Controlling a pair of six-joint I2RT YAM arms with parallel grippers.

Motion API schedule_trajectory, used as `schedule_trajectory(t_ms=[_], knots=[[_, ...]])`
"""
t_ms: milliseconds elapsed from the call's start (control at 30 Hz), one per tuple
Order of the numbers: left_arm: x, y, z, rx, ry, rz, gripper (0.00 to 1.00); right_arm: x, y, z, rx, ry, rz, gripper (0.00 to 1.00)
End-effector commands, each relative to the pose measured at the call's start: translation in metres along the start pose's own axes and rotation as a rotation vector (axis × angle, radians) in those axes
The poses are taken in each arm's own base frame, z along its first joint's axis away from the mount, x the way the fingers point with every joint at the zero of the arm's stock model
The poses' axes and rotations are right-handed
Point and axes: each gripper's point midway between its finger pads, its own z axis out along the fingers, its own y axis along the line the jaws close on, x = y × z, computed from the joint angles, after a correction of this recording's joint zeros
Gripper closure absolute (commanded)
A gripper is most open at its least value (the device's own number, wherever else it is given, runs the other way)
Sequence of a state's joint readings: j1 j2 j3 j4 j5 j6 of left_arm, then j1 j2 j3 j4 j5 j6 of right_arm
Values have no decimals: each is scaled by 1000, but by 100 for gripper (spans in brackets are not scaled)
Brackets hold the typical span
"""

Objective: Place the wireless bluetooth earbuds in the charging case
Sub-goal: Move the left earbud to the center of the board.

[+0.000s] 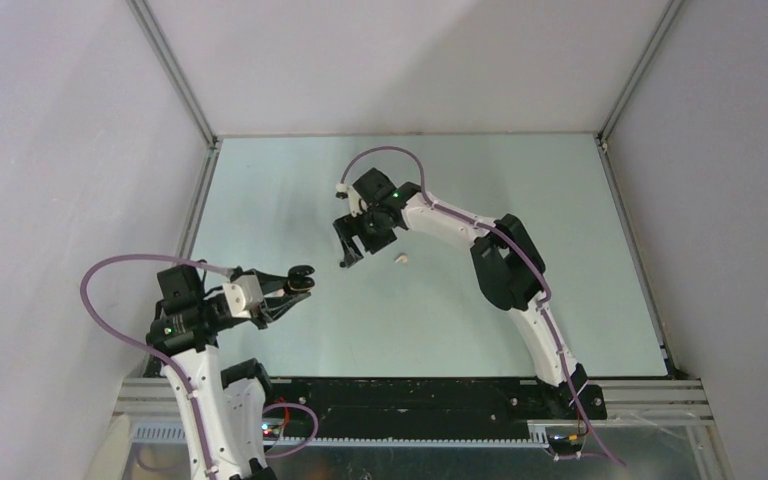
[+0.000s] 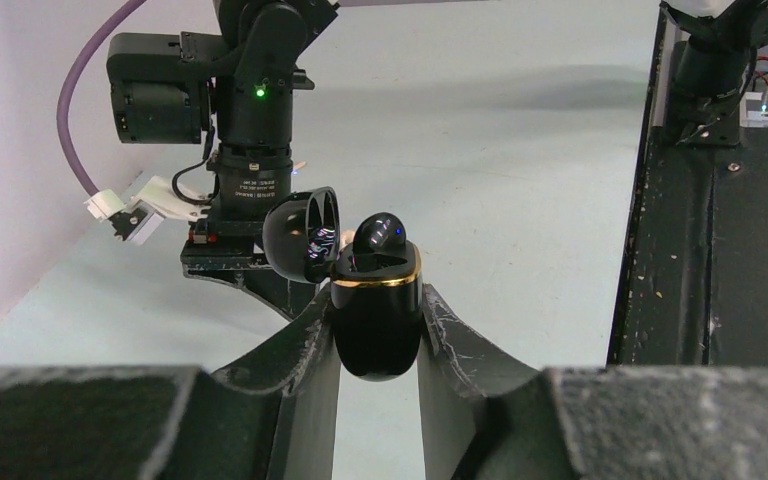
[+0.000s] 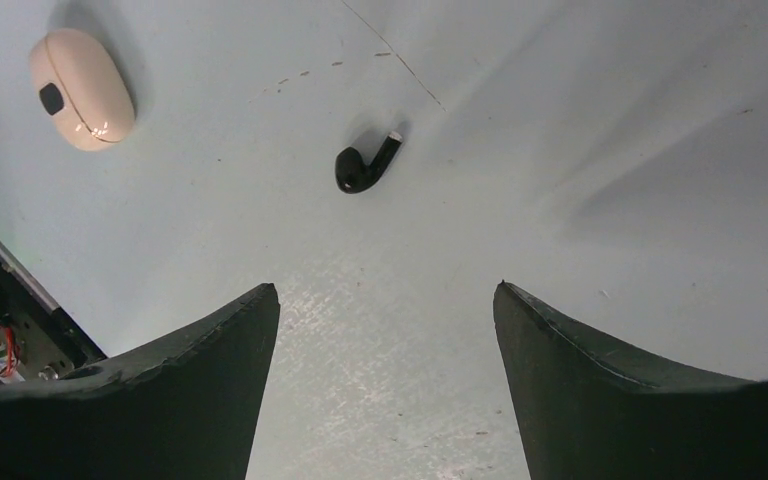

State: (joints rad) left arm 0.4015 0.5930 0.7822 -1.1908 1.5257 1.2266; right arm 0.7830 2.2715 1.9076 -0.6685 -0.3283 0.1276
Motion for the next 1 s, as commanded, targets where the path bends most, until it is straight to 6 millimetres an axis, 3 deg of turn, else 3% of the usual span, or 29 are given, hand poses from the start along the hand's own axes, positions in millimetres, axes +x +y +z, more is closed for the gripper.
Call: schedule_trajectory(t_ms=[0,200,467,733,967], knots=[[-11,5,1,12,-46,-13,100,-33,16,-32,-71,-107,-16,18],[-10,6,1,12,-46,-15,100,-31,36,-49,-235,-119,-11,19],[-9,7,1,8,-37,-14,100,-28,11,-15,-17,-101,-30,21],[-8,10,1,3,-28,-29,100,-35,23,6,-29,-82,-21,24],[-6,12,0,4,-18,-30,100,-24,25,26,27,-17,-34,24]])
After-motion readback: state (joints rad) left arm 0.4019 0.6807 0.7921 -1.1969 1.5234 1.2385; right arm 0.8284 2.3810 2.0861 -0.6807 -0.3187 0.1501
